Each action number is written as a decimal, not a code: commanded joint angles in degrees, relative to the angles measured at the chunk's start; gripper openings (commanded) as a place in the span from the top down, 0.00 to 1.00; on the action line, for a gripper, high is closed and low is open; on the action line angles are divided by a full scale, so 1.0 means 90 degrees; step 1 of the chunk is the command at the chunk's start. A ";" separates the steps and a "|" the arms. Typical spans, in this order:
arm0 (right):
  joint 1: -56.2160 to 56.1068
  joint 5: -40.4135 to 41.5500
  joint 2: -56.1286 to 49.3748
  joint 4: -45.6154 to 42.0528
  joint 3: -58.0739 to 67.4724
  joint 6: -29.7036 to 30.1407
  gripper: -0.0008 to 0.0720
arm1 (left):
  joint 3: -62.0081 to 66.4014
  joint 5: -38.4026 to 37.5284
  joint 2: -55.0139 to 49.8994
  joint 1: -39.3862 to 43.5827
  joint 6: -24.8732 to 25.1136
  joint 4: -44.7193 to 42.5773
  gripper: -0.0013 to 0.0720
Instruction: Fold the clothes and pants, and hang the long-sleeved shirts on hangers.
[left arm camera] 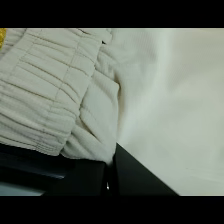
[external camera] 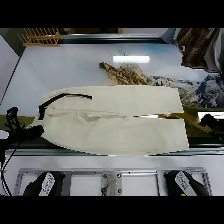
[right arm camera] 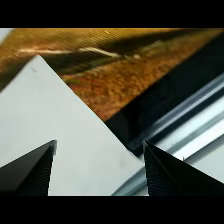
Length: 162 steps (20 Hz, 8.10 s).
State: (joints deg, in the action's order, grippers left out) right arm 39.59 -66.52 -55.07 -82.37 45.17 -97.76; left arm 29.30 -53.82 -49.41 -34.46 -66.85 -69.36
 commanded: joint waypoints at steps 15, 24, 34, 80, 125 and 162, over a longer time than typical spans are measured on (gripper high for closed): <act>0.1226 0.0379 0.0639 0.0828 -0.2001 0.0726 0.18 | -0.0002 -0.0034 0.0005 -0.0005 0.0000 0.0039 0.97; 0.1224 0.0653 0.0274 0.1277 -0.2370 0.0964 0.18 | -0.0002 -0.0022 0.0007 -0.0005 0.0002 0.0039 0.97; 0.1224 0.1042 -0.0119 0.1430 -0.2460 0.0971 0.18 | -0.0002 -0.0019 0.0007 -0.0005 0.0002 0.0039 0.97; -0.1984 -0.0415 -0.4403 0.0714 0.5251 -0.0352 0.97 | 0.5935 -0.1498 -0.4073 0.1477 -0.1025 -0.0457 0.97; -0.2501 0.0270 -0.3684 -0.1268 0.3619 -0.1035 0.97 | 0.4694 -0.1654 -0.3604 0.1173 -0.1137 -0.0304 0.97; -0.1834 0.2205 -0.2166 0.1685 0.1430 -0.0231 0.04 | 0.3854 -0.0568 -0.3196 0.0437 -0.2698 -0.0432 0.05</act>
State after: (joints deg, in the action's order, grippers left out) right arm 19.70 -41.47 -79.09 -69.73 67.35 -100.86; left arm 76.36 -61.12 -83.40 -28.25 -90.43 -72.75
